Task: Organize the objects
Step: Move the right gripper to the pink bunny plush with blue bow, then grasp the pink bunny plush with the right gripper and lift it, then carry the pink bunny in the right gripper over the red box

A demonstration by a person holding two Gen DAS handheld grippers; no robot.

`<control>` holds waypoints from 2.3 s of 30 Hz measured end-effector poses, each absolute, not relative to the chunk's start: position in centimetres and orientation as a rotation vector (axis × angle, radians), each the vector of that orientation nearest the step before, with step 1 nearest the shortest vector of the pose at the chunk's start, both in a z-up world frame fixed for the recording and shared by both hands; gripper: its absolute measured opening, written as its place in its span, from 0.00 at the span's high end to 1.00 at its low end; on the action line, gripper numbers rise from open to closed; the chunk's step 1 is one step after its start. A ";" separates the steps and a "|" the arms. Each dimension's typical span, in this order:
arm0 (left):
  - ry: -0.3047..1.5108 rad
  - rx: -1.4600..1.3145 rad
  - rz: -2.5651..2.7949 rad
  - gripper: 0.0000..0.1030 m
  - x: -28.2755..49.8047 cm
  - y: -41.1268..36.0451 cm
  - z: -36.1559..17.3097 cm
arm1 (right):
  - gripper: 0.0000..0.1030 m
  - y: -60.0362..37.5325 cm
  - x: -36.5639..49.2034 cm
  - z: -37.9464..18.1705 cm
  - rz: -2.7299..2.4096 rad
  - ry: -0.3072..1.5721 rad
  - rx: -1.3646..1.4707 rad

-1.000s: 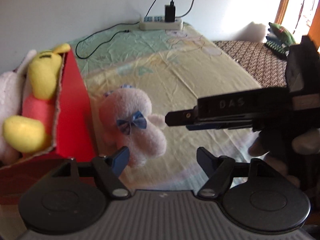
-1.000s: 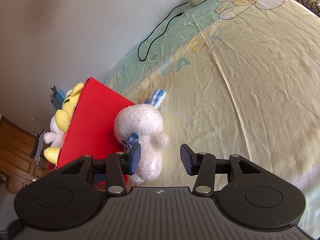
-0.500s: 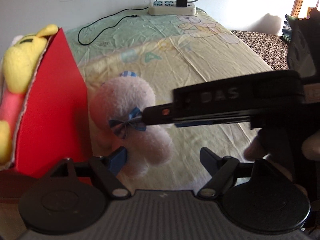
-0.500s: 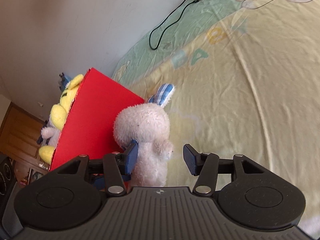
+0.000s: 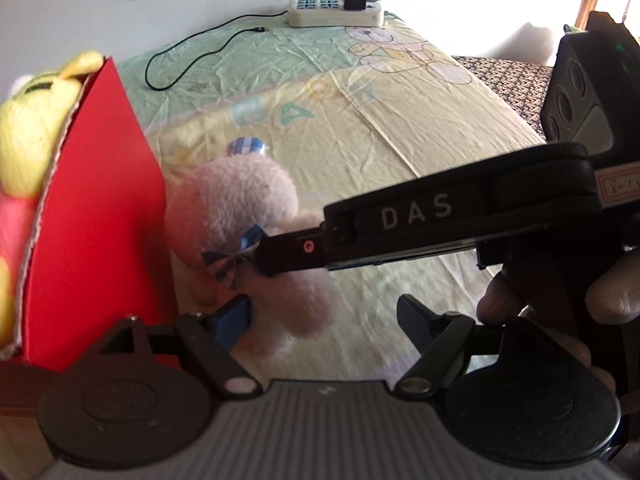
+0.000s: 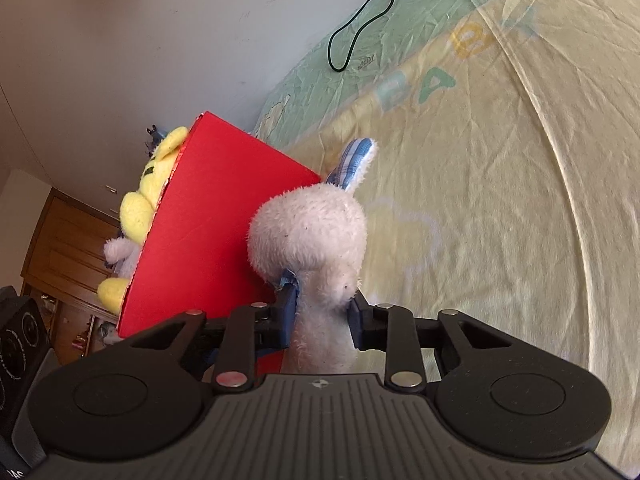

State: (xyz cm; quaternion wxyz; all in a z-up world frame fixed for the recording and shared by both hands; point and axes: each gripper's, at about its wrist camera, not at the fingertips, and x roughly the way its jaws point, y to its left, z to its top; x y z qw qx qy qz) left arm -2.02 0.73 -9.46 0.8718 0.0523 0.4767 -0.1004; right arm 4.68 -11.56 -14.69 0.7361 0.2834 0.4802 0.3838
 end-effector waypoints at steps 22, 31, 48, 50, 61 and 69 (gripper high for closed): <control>0.984 0.067 -0.505 0.24 -7.1 -0.7 -8.2 | 0.70 -15.8 -2.3 -13.6 0.743 1.119 0.634; 0.972 -0.011 -0.455 0.12 -6.8 0.8 -7.5 | 0.42 -16.5 -2.4 -12.4 0.690 1.010 0.576; 1.001 -0.005 -0.395 0.26 -4.4 -0.1 -9.3 | 0.45 -15.6 -0.6 -13.7 0.670 1.055 0.668; 0.981 -0.008 -0.404 0.26 -5.0 0.0 -8.5 | 0.46 -15.7 -1.0 -13.1 0.683 1.034 0.673; 0.752 0.006 -0.419 0.26 -8.6 2.6 -1.6 | 0.47 -14.7 -4.1 -7.1 0.778 0.805 0.661; 0.605 0.002 -0.395 0.26 -11.3 8.6 3.1 | 0.47 -9.7 -6.0 -2.6 0.849 0.666 0.645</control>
